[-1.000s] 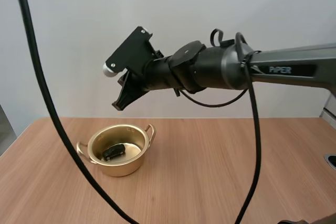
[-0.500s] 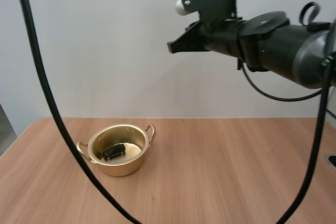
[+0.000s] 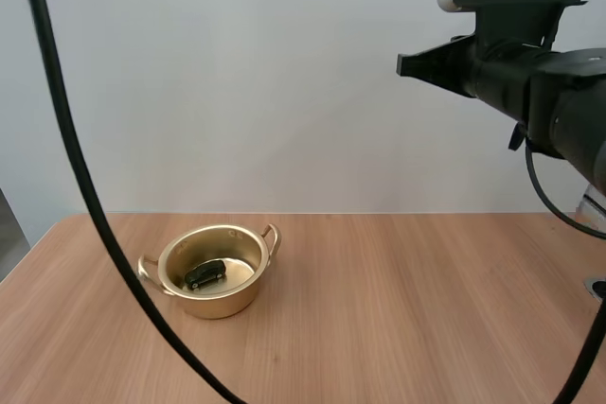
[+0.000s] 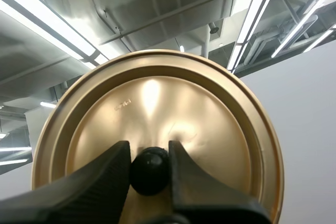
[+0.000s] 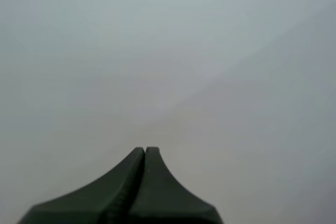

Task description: Open the pot, put the car inside, and close it

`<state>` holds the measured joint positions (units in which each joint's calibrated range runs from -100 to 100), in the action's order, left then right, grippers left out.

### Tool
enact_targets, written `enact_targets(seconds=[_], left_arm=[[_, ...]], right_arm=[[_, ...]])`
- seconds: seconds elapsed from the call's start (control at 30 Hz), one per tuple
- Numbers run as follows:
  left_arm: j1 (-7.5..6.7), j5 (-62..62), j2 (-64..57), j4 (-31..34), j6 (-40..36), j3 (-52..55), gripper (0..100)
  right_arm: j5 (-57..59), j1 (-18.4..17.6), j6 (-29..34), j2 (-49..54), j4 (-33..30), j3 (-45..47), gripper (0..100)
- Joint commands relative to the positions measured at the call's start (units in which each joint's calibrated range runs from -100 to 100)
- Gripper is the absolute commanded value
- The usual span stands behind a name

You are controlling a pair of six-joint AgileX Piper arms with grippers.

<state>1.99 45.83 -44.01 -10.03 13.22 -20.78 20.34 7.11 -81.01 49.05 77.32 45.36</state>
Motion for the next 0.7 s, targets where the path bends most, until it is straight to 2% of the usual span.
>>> enact_targets(seconds=[0.0,0.23,0.37,0.67], left_arm=[[0.04,4.09,0.08,0.06,-1.28,0.65,0],[0.04,14.75,0.29,2.61,-1.28,12.24,0],[0.04,15.79,0.03,2.61,-1.41,21.61,0],[0.04,19.82,-0.26,2.61,-1.55,34.17,0]], right_arm=[[-0.46,0.03,-7.30,4.31,3.04,3.96,0],[-0.51,0.03,-8.27,12.42,3.04,7.81,0],[-0.84,0.03,-8.27,16.07,3.04,7.99,0],[-0.84,0.03,-8.27,16.49,2.93,8.16,0]])
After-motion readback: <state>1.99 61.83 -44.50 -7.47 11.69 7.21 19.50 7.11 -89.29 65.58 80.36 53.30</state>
